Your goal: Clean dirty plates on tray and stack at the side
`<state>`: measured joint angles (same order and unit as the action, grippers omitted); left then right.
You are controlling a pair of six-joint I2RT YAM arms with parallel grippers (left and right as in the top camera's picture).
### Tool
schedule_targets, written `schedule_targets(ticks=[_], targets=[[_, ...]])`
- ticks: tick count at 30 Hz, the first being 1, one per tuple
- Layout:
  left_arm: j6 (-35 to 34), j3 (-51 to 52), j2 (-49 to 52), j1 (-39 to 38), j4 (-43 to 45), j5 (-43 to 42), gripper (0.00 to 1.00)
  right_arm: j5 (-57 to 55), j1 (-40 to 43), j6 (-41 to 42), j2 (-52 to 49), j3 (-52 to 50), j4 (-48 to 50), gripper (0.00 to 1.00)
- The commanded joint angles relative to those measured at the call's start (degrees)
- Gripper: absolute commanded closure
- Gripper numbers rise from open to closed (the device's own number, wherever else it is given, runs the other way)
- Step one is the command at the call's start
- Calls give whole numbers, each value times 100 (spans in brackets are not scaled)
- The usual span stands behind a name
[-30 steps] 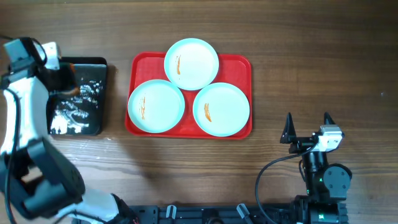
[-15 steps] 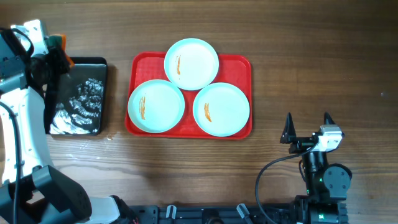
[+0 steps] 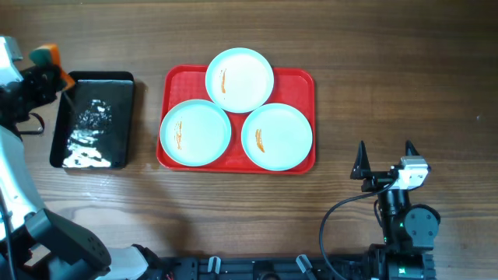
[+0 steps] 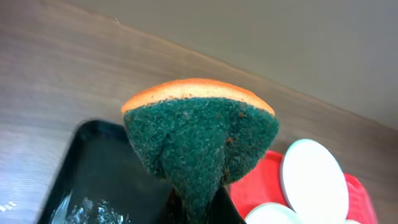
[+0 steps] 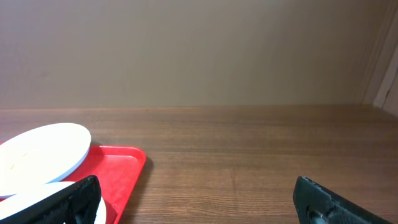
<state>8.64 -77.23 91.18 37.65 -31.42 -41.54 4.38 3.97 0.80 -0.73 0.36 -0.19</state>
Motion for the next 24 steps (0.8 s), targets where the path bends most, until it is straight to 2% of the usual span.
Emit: schedule_targets(ticks=[1,3,6,9,12,13,15,16,18,19,20,22,23,24], targets=[[144,-35,68,-24,-549,-278,96,-74,7,70,20,-7,20,0],[564,-35,321,-24,-929,-278,96,-74,7,70,20,-7,20,0],[614,-35,907,-9,-1296,-284,96,-76,7,70,20,-7,20,0],[614,-35,1294,46,-1290,-492,96,-74,7,72,20,-7,20,0],[516,-37,1003,192,-531,-2614,96,-74,7,70,20,-7,20,0],[249,-37,826,238,-70,-3209,96,-74,7,70,20,-7,22,0],[96,-37,651,254,184,-2970,96,-76,7,70,20,-7,20,0],[160,-35,656,254,13,-2638,96,-74,7,70,20,-7,20,0],[518,-35,841,214,-562,-1145,96,-74,7,70,20,-7,20,0],[857,-35,1064,199,-804,-638,96,-74,7,70,20,-7,22,0],[964,-35,1259,201,-874,-544,96,-74,7,72,20,-7,20,0],[962,-35,1558,243,-890,-901,96,-74,7,70,20,-7,20,0],[962,-35,1613,249,-791,-1329,96,-74,7,70,20,-7,20,0],[955,-57,1565,286,-483,-2227,96,-76,7,70,20,-7,22,0]])
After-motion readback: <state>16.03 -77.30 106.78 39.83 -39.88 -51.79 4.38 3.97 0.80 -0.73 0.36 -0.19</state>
